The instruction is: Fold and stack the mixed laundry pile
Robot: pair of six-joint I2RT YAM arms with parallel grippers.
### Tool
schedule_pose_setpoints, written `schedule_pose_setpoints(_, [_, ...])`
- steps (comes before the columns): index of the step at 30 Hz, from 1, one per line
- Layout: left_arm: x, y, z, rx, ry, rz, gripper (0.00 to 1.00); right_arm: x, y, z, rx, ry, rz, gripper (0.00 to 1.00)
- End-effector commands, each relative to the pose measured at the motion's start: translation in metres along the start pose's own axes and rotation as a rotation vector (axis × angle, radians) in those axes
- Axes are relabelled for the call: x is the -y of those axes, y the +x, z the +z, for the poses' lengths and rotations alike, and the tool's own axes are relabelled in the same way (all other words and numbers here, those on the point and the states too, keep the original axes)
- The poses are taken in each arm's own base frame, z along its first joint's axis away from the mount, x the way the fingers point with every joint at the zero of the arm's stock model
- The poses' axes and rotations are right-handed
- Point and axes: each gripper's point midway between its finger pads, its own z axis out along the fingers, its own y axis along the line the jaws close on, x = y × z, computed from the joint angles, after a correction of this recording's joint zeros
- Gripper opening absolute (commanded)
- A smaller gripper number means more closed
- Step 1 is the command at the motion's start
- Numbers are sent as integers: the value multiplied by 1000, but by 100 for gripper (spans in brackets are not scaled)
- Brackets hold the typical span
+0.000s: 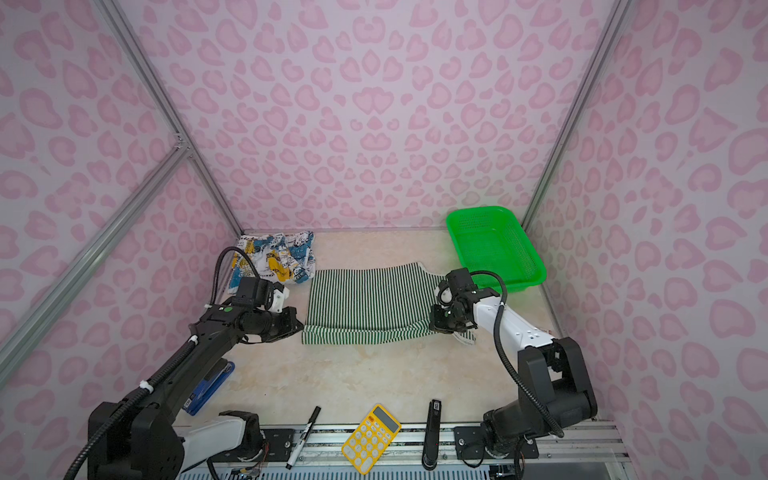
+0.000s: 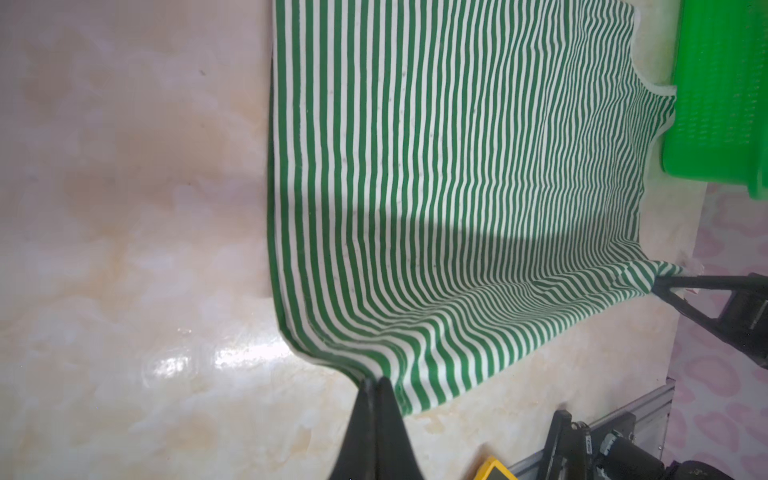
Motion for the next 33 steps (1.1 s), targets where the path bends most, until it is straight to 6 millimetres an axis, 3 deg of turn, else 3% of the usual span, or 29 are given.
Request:
schedule_pose_setpoints(1, [7, -37, 8, 76, 4, 17, 3, 2, -14, 2, 3, 17, -12, 0])
schedule_pose_setpoints(4, [3, -48, 26, 52, -17, 19, 3, 1, -23, 12, -20, 6, -9, 1])
schedule_pose_setpoints(9, [-9, -55, 58, 12, -37, 3, 3, 2, -40, 26, -20, -1, -1, 11])
schedule_pose_setpoints(11, [-17, -58, 68, 6, -71, -9, 3, 3, -48, 26, -10, -1, 2, 19])
schedule_pose_setpoints(16, [-35, -65, 80, 15, -140, -35, 3, 4, -60, 15, 41, 29, -34, 38])
schedule_pose_setpoints(19, [-40, -69, 79, 26, -168, -46, 3, 15, -58, 0, 61, 113, -69, 46])
schedule_pose_setpoints(25, [-53, -70, 77, 24, -233, -37, 3, 41, -24, -25, 64, 256, -88, 57])
schedule_pose_setpoints(33, [-67, -74, 85, 7, -288, -36, 3, 55, 38, -21, 22, 285, -4, 57])
